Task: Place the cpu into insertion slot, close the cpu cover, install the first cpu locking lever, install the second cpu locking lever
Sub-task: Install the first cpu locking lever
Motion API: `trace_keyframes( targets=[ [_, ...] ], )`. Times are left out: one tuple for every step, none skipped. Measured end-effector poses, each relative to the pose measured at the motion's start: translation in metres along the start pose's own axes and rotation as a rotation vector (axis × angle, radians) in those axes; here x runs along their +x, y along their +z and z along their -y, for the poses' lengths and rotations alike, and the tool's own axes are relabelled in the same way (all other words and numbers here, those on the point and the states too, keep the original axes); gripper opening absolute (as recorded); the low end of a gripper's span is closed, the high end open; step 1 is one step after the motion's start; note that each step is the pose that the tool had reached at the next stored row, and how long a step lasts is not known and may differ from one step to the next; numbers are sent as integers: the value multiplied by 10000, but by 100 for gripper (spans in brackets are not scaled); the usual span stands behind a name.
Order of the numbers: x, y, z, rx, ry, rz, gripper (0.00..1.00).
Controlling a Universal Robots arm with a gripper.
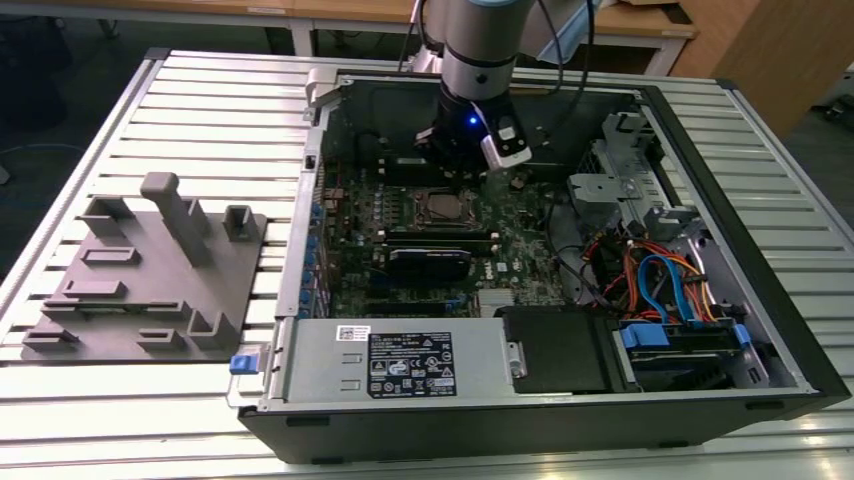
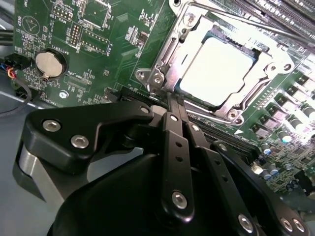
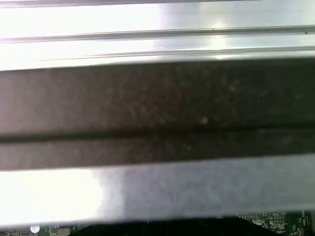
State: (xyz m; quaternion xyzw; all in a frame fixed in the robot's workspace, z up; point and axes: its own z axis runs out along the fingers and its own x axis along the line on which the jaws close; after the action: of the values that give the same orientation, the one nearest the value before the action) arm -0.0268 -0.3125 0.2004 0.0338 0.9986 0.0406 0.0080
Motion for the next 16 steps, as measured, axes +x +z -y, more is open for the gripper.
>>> trace_keyframes(
  targets=[
    [0,1,0,54,1,3,10],
    [0,4,1,131,0,6,10],
    [-1,10,1,207,-2,10,10],
    [-3,17,1,271,-4,13,10],
    [-5,21,2,310,-5,13,10],
    [-8,25,1,345,-5,15,10],
    [-9,30,0,373,-6,17,10],
    [-10,35,0,387,-6,19,10],
    [-11,39,-1,390,-6,20,10],
    [-11,42,-2,389,-6,22,10],
    [-12,44,-3,387,-6,23,10],
    [-12,44,-2,382,-5,22,10],
    [-12,43,-1,359,-6,19,10],
    [-11,44,-1,316,-6,16,10],
    [-12,46,-2,265,-4,14,10],
    [-12,46,-2,212,-3,12,10]
  ],
)
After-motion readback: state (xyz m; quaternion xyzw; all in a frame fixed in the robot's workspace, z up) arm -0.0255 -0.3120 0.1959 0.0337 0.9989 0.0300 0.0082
